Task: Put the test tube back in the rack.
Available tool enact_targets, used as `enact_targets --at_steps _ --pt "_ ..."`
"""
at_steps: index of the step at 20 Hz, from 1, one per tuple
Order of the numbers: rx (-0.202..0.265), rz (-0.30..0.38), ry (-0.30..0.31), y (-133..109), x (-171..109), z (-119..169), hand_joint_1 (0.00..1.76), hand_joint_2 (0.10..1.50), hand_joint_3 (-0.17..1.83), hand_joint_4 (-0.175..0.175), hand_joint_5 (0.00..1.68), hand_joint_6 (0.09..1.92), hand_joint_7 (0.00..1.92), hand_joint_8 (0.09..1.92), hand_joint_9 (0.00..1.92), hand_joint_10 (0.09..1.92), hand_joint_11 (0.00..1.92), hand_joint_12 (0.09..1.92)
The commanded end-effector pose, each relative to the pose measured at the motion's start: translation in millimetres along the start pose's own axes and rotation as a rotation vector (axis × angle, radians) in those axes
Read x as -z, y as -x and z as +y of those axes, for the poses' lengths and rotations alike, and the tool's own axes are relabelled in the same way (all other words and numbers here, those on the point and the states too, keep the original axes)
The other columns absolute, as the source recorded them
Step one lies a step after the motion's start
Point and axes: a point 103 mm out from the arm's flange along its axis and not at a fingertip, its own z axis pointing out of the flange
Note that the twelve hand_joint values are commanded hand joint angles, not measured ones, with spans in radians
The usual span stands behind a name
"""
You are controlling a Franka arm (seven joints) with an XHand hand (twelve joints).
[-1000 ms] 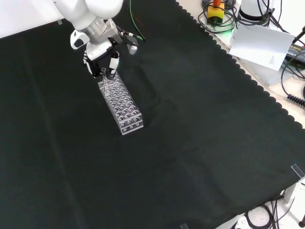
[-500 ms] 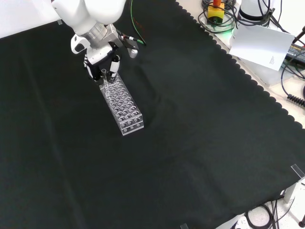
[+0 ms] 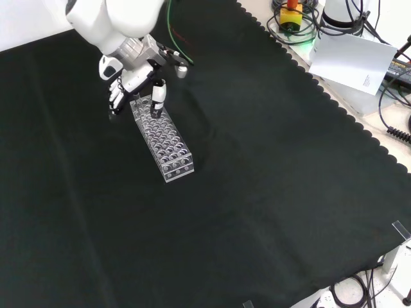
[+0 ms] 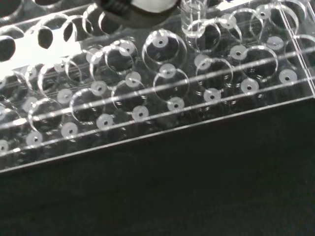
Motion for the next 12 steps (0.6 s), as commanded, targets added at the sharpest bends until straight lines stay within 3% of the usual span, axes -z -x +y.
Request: enact_targets --at_steps 1,7,12 --pt "0.034 0.028 -0.092 -1 15 1 0.95 0.89 -0.17 0.026 0.24 0.09 0.00 0.49 0.00 1.03 0.00 1.47" --pt "0.046 0.028 -0.042 2 37 -8 0.95 0.88 -0.17 0.028 0.24 0.09 0.00 0.44 0.00 1.00 0.00 1.44" --pt "0.059 0.020 0.024 3 72 -26 0.95 0.88 -0.17 0.028 0.24 0.09 0.00 0.43 0.00 0.98 0.00 1.42"
